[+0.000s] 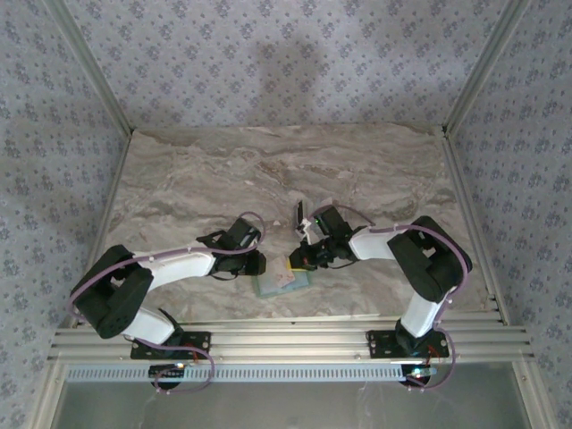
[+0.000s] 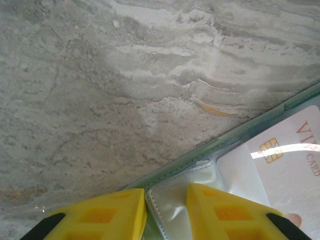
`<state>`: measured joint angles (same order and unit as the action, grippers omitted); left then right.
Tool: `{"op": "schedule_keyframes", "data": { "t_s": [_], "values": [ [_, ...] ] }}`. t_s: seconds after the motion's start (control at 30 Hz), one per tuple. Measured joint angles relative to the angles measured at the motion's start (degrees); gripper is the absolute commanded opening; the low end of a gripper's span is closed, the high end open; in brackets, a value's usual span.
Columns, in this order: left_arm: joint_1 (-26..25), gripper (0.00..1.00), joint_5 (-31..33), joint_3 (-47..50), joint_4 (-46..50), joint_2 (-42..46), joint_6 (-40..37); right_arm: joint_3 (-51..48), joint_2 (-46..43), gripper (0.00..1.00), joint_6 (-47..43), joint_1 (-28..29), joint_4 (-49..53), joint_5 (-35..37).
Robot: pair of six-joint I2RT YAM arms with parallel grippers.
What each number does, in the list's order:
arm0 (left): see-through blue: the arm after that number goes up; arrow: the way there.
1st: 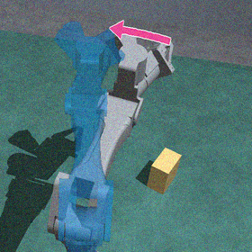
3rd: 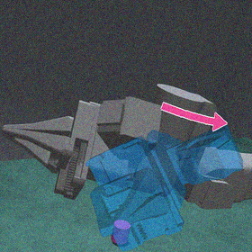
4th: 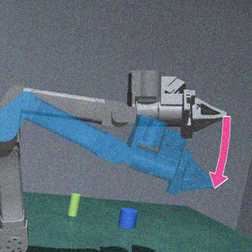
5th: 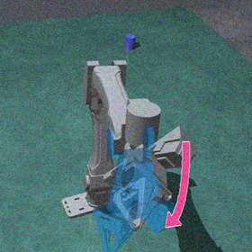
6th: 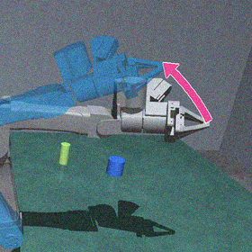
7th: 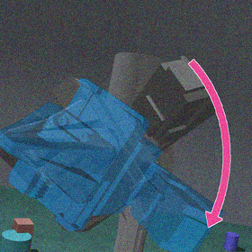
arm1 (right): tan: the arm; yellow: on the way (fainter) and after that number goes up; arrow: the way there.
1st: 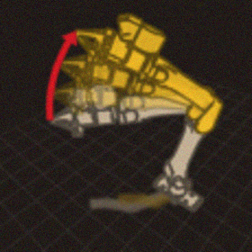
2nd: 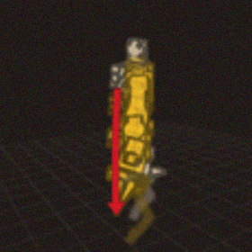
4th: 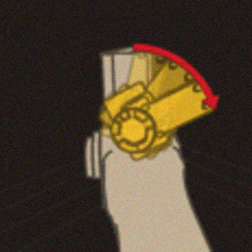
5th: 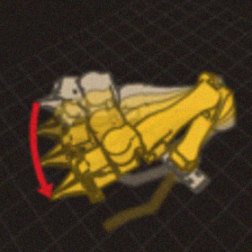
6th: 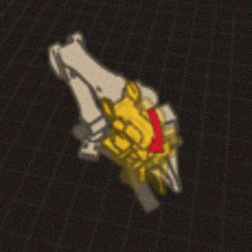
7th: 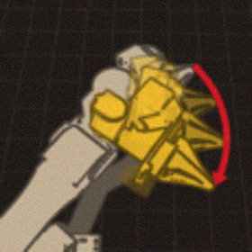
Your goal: Put the credit cards into the card holder
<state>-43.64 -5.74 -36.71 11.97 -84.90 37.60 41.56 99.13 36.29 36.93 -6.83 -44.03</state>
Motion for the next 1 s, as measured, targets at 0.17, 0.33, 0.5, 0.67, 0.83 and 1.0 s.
{"op": "schedule_keyframes", "data": {
  "t_s": [0.17, 0.33, 0.5, 0.67, 0.83, 1.0],
  "values": [
    [-0.11, 0.31, 0.09, 0.04, -0.11, 0.0, 0.0, -0.11, 0.0, 0.0, 2.23, 1.05, -1.07, 0.74],
    [-0.37, 0.31, 0.52, 0.02, -0.13, 0.0, 0.0, -0.46, 0.0, 0.0, 3.87, 2.64, -1.9, 3.04],
    [-0.42, 0.34, 0.5, -0.04, -0.13, 0.0, 0.02, -0.87, 0.2, 0.0, 4.98, 3.26, -2.78, 4.42],
    [-0.87, 0.42, 0.42, -0.07, -0.02, 1.36, 0.28, -1.36, 0.48, 0.0, 5.31, 3.26, -3.72, 4.61],
    [-1.03, 0.45, -0.46, 0.96, 0.26, 4.22, 0.42, -1.57, 0.52, 0.0, 5.31, 3.37, -4.66, 4.59],
    [-0.98, 0.22, -0.15, 2.29, 2.69, 6.4, 0.52, -1.77, 0.52, 0.0, 5.31, 4.35, -5.57, 4.61]
  ]
}}
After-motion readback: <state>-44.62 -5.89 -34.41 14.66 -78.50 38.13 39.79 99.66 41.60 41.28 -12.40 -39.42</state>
